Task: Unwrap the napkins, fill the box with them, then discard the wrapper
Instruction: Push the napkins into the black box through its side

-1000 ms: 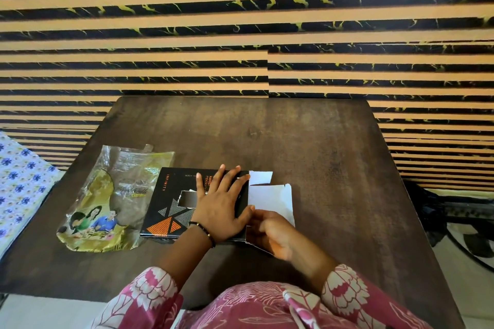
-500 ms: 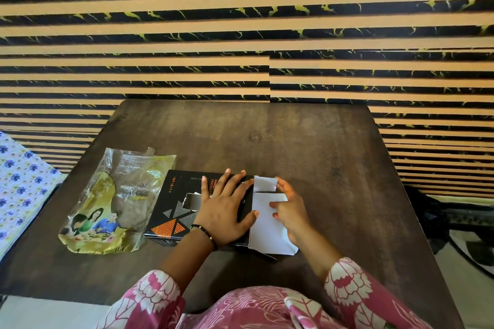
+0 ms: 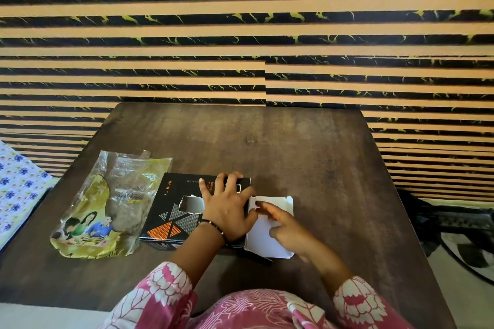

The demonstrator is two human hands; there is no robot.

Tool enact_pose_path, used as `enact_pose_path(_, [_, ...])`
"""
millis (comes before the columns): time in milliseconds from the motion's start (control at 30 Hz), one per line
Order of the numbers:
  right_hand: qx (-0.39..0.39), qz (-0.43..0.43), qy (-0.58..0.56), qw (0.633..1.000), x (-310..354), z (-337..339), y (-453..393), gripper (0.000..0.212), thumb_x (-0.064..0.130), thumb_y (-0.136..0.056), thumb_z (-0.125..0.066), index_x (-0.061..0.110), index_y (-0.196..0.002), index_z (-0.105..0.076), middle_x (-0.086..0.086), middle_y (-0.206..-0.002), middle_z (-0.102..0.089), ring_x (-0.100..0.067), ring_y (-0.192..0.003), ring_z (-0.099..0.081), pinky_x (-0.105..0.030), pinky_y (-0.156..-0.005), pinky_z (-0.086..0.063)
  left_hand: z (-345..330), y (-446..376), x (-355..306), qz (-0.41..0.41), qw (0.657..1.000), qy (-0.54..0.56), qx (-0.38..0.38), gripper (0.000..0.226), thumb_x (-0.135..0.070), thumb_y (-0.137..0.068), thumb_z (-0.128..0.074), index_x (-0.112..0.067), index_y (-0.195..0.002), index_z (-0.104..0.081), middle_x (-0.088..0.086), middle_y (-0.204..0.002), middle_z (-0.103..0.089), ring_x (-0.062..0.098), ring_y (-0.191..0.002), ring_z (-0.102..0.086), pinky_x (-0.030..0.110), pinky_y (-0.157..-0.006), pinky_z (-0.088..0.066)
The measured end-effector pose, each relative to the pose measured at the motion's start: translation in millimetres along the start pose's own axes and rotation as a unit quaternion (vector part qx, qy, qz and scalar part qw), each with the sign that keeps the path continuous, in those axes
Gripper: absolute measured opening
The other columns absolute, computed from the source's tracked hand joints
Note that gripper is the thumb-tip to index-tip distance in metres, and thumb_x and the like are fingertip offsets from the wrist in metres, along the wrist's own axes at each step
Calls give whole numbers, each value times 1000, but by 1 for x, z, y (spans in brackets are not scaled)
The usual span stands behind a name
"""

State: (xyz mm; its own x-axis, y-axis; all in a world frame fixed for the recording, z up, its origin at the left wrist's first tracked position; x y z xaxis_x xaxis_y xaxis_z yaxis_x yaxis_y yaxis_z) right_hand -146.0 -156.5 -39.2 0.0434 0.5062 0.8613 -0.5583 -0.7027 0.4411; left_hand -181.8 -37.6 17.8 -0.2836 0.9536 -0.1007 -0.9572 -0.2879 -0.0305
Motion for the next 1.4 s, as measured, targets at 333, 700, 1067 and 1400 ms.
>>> enact_pose_path(333, [-1, 62, 208, 976, 5, -4, 30, 77, 39, -75, -70, 32, -139, -28, 4, -147, -29, -18, -137, -15, -44, -114, -21, 2, -1, 2, 1, 999, 44, -8, 38, -56, -68, -41, -42, -102, -52, 0, -134, -37, 32, -129, -28, 73, -101, -11])
enact_pose_path(700, [-155, 46, 185, 969, -13, 2, 6, 39, 43, -79, -64, 23, -112, -61, 2, -121, -60, -19, -119, -45, -35, -98, -38, -9, -1, 5, -37, 991, 50, 115, 72, -72, -53, -52, -51, -119, -34, -6, -148, -11, 31, -139, 5, 74, -99, 8])
enact_pose_path(1067, [-310, -75, -44, 947, -34, 41, 28, 39, 27, -93, -47, 17, -131, -41, -10, -132, -50, -21, -109, -53, -34, -91, -46, -11, -1, 5, -23, 996, 62, 65, 58, -50, -55, -55, -48, -111, -40, -8, -149, -13, 29, -141, 5, 71, -100, 11])
enact_pose_path(1400, [-190, 102, 88, 973, 21, 2, 25, 47, 29, -90, -47, 40, -131, -28, 13, -129, -41, -9, -93, -56, -28, -75, -52, -11, 1, 5, -38, 996, 49, 62, 64, -61, -58, -43, -46, -119, -33, -5, -151, -11, 30, -141, 6, 74, -99, 7])
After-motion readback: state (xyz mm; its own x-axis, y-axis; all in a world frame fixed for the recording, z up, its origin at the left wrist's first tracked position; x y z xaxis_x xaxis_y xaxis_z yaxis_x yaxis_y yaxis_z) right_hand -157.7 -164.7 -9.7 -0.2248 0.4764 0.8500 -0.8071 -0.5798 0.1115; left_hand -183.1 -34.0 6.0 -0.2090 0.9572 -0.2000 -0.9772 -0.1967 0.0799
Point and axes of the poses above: each hand's wrist, its own y-axis away from the middle knuckle, its own z-axis out of the back of the hand, x = y × z, the point moved 7 cm from there along -y, towards the middle knuckle
